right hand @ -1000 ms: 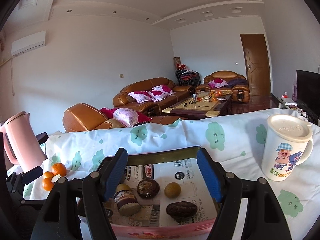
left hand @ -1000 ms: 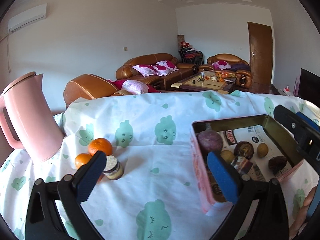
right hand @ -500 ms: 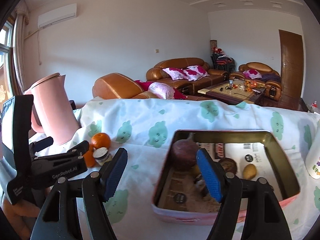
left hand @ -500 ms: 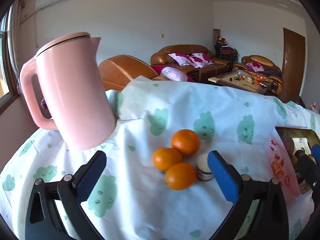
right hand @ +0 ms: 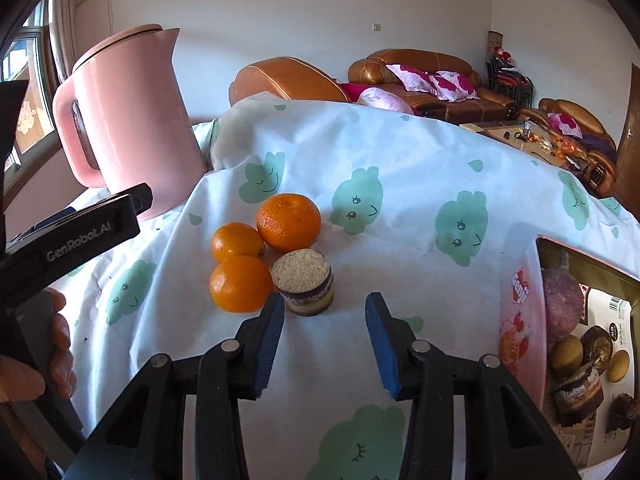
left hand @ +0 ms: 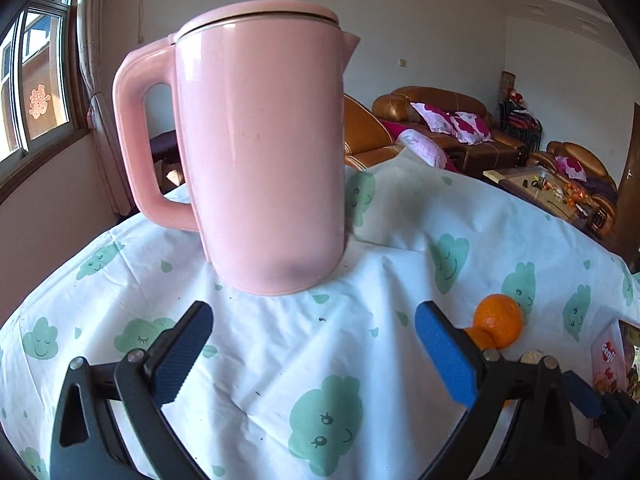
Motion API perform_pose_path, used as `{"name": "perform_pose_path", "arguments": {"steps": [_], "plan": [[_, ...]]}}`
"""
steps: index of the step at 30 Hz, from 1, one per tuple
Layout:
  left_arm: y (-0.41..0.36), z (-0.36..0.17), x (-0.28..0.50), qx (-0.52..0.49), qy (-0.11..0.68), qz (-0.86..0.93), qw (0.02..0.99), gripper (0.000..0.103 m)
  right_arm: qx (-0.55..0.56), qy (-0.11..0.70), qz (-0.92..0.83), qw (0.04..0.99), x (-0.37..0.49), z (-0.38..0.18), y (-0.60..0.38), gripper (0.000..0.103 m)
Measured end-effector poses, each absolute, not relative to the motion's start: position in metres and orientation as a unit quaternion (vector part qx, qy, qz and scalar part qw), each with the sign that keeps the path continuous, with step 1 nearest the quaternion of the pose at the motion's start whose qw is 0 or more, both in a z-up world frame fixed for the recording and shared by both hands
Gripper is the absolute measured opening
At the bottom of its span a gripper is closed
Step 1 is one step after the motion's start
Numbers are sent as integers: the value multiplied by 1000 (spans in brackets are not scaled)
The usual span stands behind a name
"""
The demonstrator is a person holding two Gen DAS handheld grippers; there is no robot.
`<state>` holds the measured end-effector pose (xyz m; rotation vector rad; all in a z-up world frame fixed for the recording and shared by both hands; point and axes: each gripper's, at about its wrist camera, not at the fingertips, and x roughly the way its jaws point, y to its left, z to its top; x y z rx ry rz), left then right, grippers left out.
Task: Organize fruits
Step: 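Grasp the small pale-lidded jar with the right tool and lift it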
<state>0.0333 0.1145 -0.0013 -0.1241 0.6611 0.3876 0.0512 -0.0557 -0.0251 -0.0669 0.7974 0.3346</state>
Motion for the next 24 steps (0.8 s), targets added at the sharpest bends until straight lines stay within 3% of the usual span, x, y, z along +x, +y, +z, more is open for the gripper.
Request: {"name": "perform_pose_path", "arguments": {"steps": [6, 7, 8, 15, 24], "plan": [[100, -1, 36, -34, 328, 176, 927, 103, -26, 411, 171, 895, 74, -31, -45, 44], [98, -1, 39, -31, 330, 174, 927, 103, -20, 415, 173, 893, 75, -32, -46, 37], [97, -1, 39, -31, 332, 170, 927, 103, -16, 416, 174, 892, 75, -32, -48, 37], [83, 1, 35, -49, 339, 111, 933, 101, 20, 376, 139, 916, 49, -18, -73, 37], [28, -20, 47, 2, 392, 29, 920, 76, 13, 329, 117, 937, 8, -4, -93, 37]]}}
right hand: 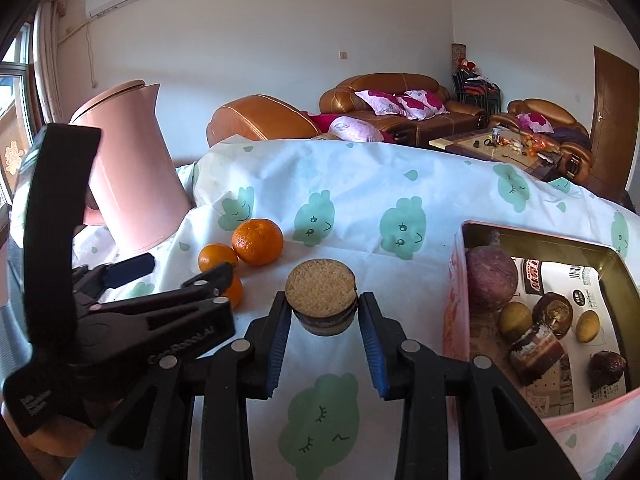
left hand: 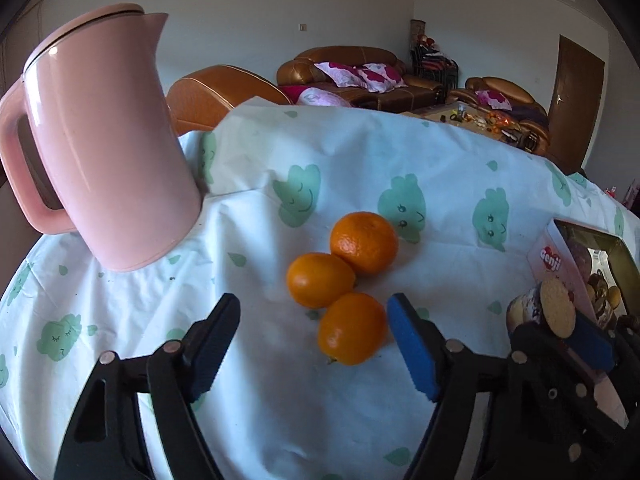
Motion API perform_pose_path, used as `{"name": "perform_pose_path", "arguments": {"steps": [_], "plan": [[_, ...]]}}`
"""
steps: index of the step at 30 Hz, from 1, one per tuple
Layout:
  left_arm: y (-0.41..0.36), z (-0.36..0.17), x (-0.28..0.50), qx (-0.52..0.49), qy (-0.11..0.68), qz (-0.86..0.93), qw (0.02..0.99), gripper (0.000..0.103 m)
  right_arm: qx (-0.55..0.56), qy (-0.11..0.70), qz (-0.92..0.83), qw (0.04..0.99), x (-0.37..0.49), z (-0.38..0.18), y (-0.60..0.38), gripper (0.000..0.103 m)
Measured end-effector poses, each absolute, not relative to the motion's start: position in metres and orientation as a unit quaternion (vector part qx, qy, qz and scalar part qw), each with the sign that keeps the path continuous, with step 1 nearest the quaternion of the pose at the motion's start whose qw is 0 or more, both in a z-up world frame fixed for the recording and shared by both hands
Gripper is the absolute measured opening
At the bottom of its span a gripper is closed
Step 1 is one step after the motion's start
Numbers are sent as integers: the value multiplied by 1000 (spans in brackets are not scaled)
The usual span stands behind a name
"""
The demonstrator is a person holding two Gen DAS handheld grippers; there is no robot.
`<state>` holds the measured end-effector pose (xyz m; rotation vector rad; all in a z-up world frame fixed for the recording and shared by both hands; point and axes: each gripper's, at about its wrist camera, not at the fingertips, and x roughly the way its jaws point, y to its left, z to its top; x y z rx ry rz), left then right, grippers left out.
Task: Organize fruits
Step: 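Grasp the small pale-lidded jar with the right tool and lift it, then grasp an orange with the left tool while the right tool holds the jar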
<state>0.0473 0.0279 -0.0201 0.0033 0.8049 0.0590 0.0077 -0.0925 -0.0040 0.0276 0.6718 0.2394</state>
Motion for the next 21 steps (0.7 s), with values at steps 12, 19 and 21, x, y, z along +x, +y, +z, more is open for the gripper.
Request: {"name": "perform_pose_path", "arguments": {"steps": [12, 19, 21], "plan": [[42, -29, 57, -73, 421, -33, 904, 37, 17, 330, 120, 936, 1, -5, -97, 37], [76, -13, 34, -138, 361, 22, 922, 37, 12, 303, 111, 946, -10, 1, -101, 37], [89, -4, 27, -154, 325, 51, 932, 37, 11, 287, 110, 951, -15, 7, -102, 37]]}}
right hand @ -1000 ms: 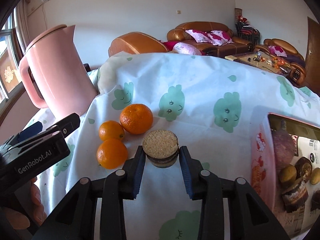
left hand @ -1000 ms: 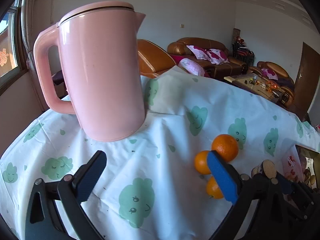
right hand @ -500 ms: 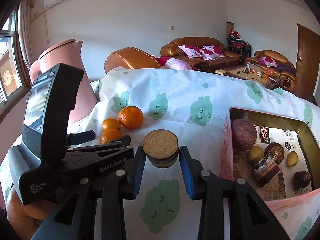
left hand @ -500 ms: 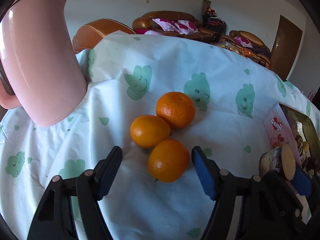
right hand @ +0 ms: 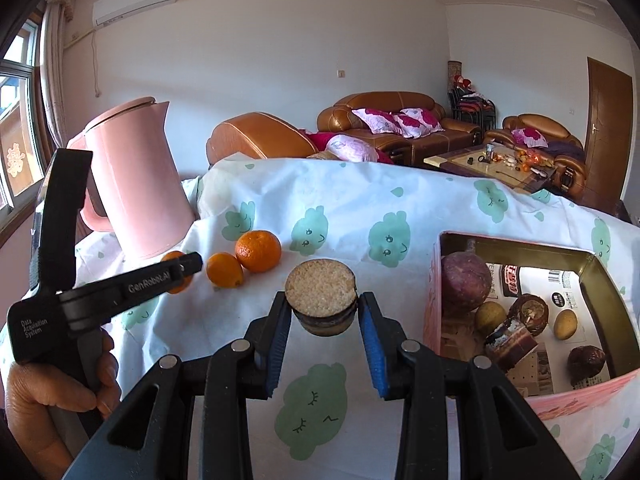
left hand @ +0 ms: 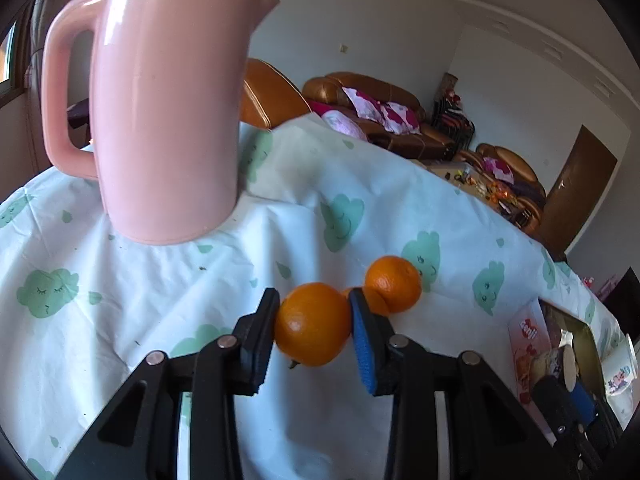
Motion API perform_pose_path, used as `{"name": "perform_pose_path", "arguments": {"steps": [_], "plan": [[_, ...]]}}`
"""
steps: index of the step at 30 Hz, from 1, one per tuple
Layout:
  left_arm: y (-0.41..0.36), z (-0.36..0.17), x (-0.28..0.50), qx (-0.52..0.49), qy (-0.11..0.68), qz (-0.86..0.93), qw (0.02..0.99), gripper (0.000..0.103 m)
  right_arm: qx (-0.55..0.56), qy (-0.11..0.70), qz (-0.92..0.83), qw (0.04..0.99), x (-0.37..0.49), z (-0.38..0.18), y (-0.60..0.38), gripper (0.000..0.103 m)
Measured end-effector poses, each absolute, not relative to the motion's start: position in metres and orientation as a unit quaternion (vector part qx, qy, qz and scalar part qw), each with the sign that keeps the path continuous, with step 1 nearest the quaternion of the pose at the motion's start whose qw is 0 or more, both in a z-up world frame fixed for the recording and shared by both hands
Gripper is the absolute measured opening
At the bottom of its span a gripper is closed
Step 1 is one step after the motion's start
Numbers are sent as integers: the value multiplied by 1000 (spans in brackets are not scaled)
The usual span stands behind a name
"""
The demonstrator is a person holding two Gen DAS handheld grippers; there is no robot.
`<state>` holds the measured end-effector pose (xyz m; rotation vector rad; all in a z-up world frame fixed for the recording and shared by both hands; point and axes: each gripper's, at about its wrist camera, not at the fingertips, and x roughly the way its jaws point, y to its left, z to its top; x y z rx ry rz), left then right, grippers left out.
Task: Organize fruits
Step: 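Grasp an orange with the left tool while the right tool holds the jar, then carry the orange with the left tool over the tin while the right tool carries the jar there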
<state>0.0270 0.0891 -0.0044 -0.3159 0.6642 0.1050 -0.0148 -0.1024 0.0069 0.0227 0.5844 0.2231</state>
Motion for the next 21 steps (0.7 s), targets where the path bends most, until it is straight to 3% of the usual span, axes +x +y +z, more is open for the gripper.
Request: {"name": "perform_pose_path", "arguments": {"steps": [6, 21], "plan": [[100, 5, 15, -142, 259, 114, 949, 37, -7, 252, 100, 962, -28, 18, -104, 37], [15, 7, -1, -44, 257, 32, 965, 37, -17, 247, 73, 966, -41, 21, -141, 37]]}}
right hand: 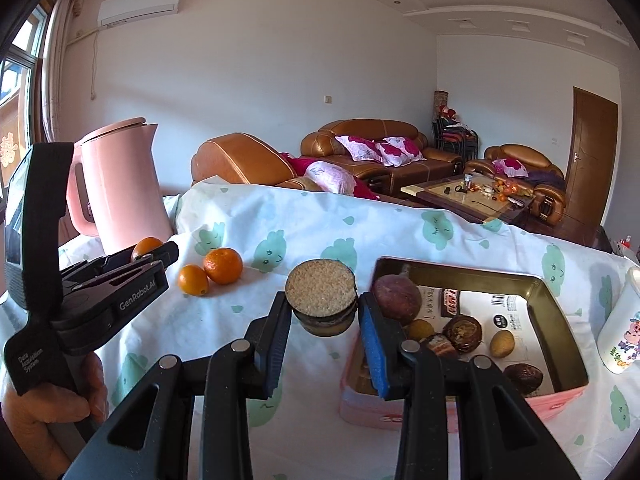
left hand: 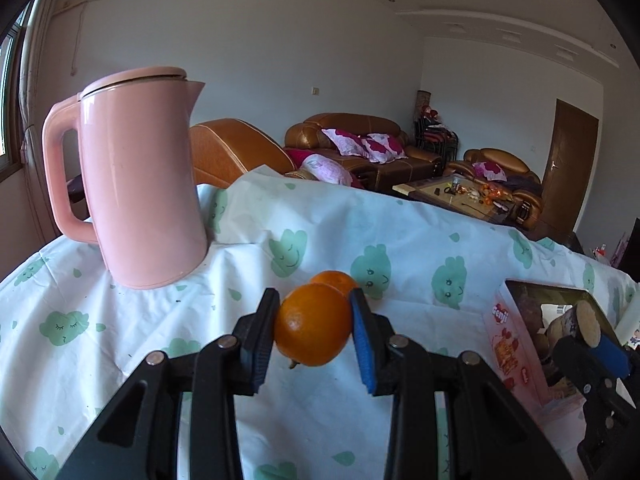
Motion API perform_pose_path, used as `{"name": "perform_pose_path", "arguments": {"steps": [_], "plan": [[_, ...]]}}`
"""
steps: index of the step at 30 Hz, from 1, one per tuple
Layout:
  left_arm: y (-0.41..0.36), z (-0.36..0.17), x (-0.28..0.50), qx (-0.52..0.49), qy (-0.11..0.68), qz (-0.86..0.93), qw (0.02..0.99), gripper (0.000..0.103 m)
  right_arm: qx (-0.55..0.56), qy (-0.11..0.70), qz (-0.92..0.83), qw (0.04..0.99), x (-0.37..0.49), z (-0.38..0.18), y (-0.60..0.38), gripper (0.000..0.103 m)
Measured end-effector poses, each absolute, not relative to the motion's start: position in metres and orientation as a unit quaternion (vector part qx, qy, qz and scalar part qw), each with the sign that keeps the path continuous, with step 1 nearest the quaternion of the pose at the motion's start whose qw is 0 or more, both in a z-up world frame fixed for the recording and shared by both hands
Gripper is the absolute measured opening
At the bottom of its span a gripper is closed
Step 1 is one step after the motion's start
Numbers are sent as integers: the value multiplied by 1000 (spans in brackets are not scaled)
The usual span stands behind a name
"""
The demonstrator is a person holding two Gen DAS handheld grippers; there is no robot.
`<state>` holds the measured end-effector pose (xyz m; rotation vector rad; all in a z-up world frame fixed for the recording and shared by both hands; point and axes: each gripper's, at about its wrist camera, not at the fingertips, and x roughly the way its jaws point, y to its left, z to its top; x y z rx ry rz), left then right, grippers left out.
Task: Organize fruits
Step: 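Carry the orange with the left tool over the tin while the right tool carries the jar there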
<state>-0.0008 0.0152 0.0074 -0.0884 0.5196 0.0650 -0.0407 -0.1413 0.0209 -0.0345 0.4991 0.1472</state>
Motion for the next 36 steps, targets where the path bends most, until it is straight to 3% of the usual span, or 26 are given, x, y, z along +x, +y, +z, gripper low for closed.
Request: {"name": "perform_pose_path", "arguments": {"steps": [13, 36], "plan": [[-68, 17, -24, 17, 238, -36, 971, 37, 4, 223, -4, 975, -47, 33, -216, 37], [-163, 21, -3, 29, 246, -110, 963, 37, -1, 195, -94, 976, -40, 41, -269, 37]]}}
